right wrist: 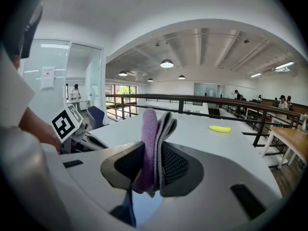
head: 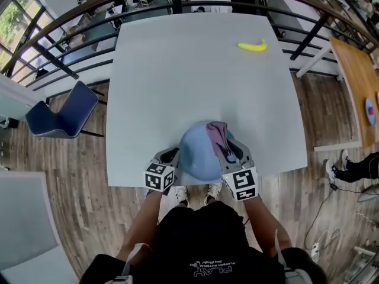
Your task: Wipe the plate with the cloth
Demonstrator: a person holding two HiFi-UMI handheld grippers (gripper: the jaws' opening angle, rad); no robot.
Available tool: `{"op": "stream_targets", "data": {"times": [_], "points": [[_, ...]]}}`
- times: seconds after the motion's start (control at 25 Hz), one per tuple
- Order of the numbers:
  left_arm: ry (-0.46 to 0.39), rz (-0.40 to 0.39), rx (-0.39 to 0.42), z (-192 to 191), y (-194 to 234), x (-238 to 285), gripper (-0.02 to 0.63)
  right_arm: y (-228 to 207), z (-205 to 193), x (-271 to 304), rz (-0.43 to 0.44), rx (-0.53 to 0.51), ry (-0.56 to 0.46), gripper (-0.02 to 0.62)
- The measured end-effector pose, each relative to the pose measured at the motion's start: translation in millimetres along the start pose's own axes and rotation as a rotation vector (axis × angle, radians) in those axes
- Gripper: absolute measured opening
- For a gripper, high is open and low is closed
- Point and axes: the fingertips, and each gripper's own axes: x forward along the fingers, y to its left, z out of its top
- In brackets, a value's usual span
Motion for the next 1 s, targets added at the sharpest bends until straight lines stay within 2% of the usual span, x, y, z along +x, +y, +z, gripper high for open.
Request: {"op": "stream_targets", "data": {"times": [0.04, 0.12, 0.2, 0.36, 0.68, 1.0], "points": [[0.012, -0.001, -0.020, -4, 1, 3, 0.022, 0, -3, 1, 0.000, 0.003, 0.005, 0.104], [0.036, -0.015, -0.073, -11, 3, 8, 0.119, 0, -7, 4, 0.001, 0.010, 0.011, 0.104], [0.056, -0.023, -0.114, -18, 5, 12, 0.140, 1, -10, 6, 0.004, 0.017, 0.014, 0.104], [0.096, -0.044, -0.155, -29, 9, 19, 0.140, 0, -11, 7, -0.004, 0.014, 0.003, 0.104], [0.145, -0.042, -0.178, -34, 13, 28, 0.140, -12, -13, 3, -0.021, 0.035, 0.016, 0.104], [0.212, -0.044, -0.151, -39, 12, 33, 0.127, -12, -23, -2, -0.033, 0.084, 0.030, 0.104]]}}
